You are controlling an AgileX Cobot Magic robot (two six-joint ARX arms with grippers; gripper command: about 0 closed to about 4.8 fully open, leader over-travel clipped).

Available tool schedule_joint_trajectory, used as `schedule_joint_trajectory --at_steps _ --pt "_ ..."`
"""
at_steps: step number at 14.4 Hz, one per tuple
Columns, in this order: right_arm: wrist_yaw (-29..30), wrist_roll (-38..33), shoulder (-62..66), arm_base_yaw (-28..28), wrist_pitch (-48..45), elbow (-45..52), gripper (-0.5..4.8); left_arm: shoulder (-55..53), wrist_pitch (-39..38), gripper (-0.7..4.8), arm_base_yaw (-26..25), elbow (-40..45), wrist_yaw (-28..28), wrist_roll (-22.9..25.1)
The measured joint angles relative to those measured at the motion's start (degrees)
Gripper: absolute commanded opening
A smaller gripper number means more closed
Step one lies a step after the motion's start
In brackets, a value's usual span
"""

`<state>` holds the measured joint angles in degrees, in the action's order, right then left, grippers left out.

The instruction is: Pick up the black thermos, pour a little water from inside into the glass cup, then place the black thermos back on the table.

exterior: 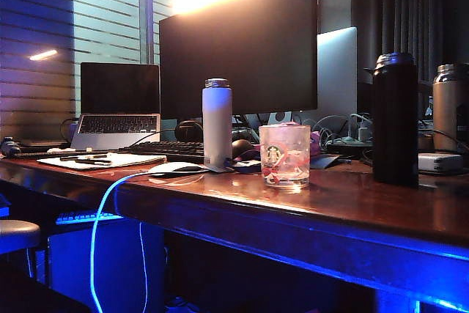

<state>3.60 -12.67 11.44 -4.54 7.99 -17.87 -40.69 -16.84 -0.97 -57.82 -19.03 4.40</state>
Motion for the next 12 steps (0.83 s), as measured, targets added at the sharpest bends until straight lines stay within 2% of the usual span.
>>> schedule_joint_trajectory --at_steps 2,3,5,7,9,12 --pt "-0.11 4.09 10.43 0.0 -0.11 -4.61 -0.01 -16.81 -15.45 0.25 1.31 -16.22 -9.81 5.44" --pt "-0.15 4.92 14.51 0.0 0.07 -6.36 -0.01 -21.24 -22.36 0.25 2.45 -20.57 -11.69 7.82" --pt "-0.39 6.38 21.99 0.0 -1.14 -9.18 -0.01 -26.64 -29.07 0.2 7.41 -28.02 -12.52 10.43" --pt "-0.59 9.46 28.65 0.0 -2.69 -10.14 -0.01 -28.41 -31.43 0.16 12.15 -30.71 -15.47 12.61" --pt "0.17 10.86 35.52 0.0 -6.82 -10.38 -0.01 -28.85 -30.93 0.16 14.56 -32.54 -15.69 13.46" --pt "8.74 10.84 39.93 -0.02 -12.57 -10.34 -0.01 -29.51 -30.97 0.1 14.47 -32.54 -13.55 17.18"
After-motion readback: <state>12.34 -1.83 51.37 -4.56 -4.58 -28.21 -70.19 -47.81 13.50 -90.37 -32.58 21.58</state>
